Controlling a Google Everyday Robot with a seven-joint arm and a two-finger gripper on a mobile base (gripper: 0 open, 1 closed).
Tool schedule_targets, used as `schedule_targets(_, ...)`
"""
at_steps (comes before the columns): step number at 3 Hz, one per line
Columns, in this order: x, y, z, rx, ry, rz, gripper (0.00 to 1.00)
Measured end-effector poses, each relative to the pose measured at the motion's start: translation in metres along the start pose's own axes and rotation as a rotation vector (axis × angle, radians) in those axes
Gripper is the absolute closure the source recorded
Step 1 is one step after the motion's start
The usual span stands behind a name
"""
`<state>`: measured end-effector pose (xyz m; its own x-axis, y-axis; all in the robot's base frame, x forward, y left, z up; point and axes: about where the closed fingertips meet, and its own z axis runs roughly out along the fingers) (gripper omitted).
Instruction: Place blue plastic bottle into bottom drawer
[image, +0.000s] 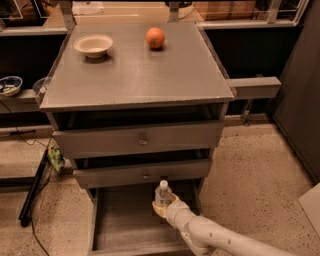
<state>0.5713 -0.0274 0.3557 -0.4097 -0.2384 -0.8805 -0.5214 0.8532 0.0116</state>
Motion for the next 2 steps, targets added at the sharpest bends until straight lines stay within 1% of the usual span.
schedule_targets(1, 0.016, -0.004, 0.012, 0.029, 0.001, 0.026, 1.0)
schedule_targets(2, 0.025, -0.012, 0.022, 0.066, -0.003, 0.044, 1.0)
